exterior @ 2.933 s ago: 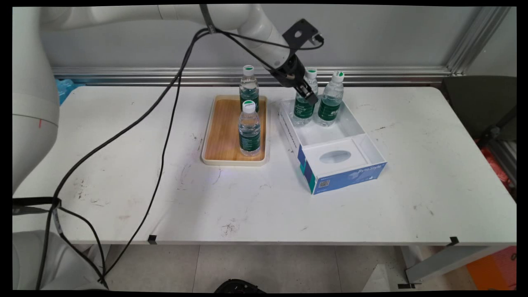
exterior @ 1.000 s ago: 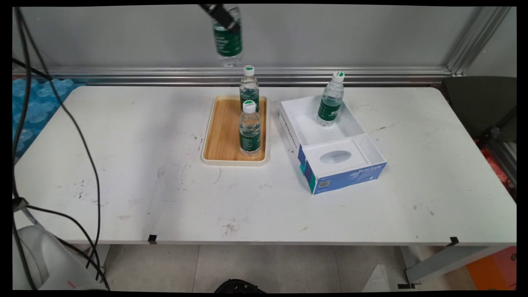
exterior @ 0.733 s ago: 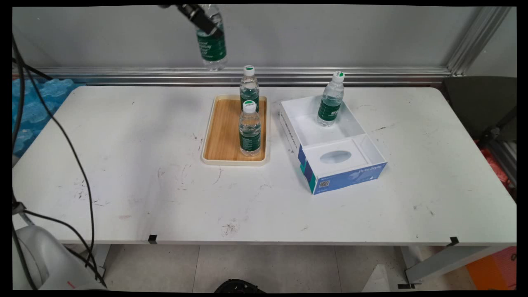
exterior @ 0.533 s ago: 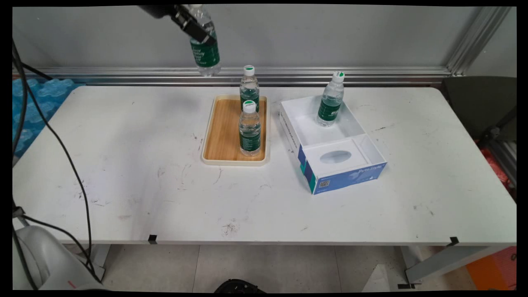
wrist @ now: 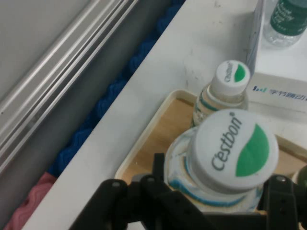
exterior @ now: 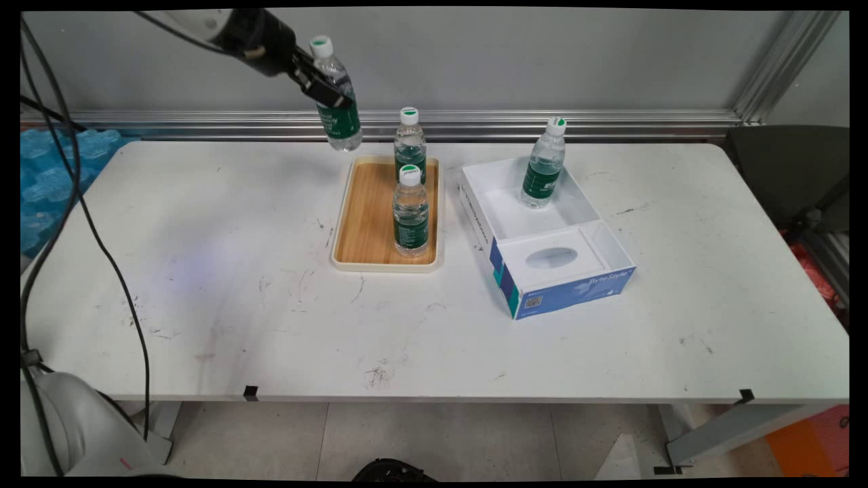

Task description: Place the picked object on the tray

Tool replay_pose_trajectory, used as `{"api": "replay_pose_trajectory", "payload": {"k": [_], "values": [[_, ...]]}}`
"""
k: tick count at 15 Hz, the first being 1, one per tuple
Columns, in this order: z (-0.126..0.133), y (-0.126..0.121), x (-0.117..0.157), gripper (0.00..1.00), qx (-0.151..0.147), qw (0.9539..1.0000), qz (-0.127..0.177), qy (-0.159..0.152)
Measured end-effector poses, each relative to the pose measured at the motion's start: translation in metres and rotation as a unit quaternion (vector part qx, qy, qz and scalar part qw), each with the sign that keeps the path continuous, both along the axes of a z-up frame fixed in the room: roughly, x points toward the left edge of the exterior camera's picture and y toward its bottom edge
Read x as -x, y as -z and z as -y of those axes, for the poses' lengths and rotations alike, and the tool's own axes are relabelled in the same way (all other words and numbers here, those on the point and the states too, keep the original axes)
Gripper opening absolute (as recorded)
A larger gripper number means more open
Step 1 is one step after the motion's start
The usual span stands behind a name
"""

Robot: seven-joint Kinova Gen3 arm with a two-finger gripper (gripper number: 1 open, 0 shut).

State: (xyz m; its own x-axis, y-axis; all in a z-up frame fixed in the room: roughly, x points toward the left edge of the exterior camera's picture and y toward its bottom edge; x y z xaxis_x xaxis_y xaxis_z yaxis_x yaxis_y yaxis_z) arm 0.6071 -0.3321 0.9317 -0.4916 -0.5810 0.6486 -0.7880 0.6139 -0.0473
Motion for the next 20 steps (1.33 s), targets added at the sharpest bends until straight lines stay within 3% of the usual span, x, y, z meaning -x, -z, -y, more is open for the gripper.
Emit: {"api": "replay_pose_trajectory", "payload": {"k": [11,19,20], "values": [[0.039,0.097,0.004,0.0,-0.006,0.9997,-0.007,0.025],[0.053,0.126,0.011,0.0,-0.003,0.9989,-0.005,0.046],[0.053,0.127,0.012,1.0,-0.001,0.9988,-0.004,0.049]]}}
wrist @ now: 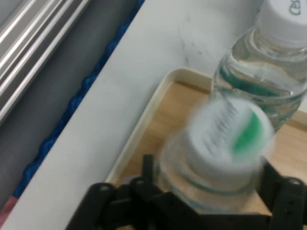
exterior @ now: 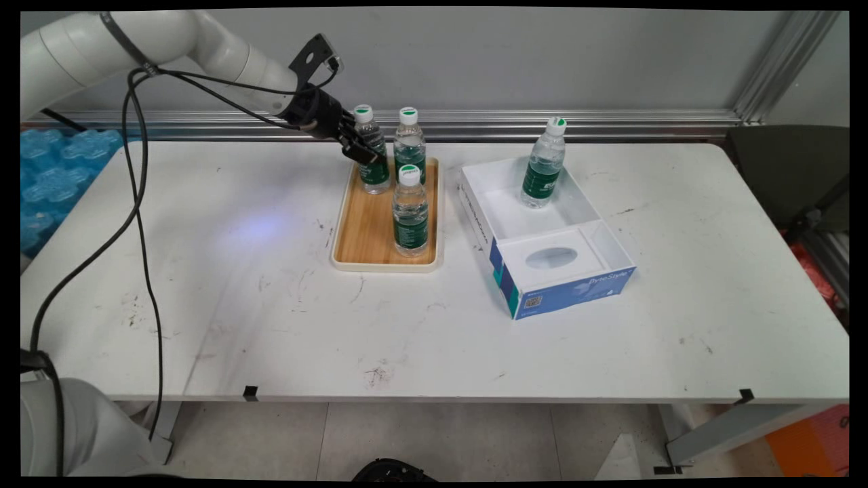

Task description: Place the picked object on the tray

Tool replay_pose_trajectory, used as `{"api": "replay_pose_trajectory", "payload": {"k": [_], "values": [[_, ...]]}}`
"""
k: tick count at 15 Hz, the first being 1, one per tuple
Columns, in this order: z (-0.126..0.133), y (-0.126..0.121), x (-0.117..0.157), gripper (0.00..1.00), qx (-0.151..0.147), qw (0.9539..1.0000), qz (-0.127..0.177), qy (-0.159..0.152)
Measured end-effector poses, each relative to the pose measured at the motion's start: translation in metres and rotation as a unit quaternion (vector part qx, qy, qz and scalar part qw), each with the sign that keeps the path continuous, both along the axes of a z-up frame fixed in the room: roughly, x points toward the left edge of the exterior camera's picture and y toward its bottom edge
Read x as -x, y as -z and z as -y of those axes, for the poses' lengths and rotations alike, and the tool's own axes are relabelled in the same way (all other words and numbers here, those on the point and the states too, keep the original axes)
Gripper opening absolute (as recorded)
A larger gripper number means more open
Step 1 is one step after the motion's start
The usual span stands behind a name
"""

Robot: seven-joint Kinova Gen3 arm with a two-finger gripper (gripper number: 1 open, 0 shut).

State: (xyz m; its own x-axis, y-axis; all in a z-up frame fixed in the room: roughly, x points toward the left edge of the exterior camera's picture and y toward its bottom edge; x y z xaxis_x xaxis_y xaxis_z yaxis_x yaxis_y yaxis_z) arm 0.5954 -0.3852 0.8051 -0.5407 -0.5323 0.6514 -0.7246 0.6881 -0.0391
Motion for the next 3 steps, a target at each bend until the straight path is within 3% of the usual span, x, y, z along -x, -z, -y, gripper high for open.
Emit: {"api": "replay_pose_trajectory", "payload": {"k": [3], "values": [[0.0,-0.0007,-0.0001,1.0,0.004,1.0,0.002,0.005]]}}
